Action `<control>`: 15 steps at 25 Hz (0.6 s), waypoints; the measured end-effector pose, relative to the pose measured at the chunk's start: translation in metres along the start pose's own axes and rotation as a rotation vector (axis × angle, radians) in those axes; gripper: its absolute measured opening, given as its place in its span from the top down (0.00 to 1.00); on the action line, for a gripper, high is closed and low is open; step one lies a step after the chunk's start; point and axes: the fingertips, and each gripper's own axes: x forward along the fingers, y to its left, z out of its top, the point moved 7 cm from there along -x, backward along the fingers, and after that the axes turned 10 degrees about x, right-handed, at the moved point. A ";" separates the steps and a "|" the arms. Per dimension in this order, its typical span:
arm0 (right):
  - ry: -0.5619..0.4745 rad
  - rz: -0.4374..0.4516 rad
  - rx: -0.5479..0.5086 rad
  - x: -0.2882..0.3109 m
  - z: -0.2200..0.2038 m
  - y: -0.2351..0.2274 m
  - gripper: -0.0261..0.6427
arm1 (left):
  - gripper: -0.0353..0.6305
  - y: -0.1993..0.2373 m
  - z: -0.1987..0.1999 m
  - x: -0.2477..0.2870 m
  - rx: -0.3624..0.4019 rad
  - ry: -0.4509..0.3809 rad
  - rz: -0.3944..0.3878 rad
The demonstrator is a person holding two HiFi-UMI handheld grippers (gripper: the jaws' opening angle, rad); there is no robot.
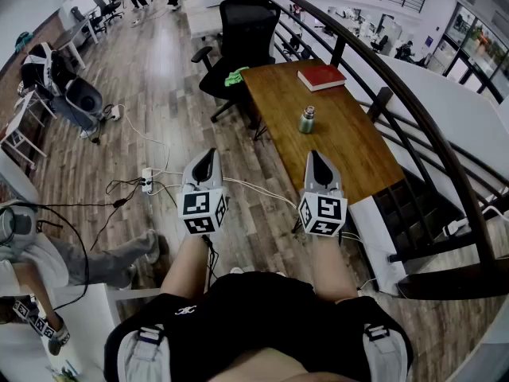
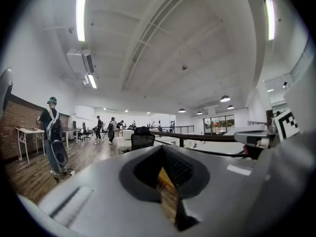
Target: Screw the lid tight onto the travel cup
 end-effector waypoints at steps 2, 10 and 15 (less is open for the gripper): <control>0.005 -0.007 0.003 0.002 0.000 -0.001 0.96 | 0.87 0.001 0.001 0.002 0.001 0.006 -0.008; 0.000 -0.008 0.041 0.011 -0.003 0.003 0.96 | 0.87 0.009 0.000 0.007 0.005 0.016 -0.026; 0.016 0.001 0.029 0.022 -0.007 0.016 0.96 | 0.87 0.026 -0.002 0.009 -0.005 0.014 -0.028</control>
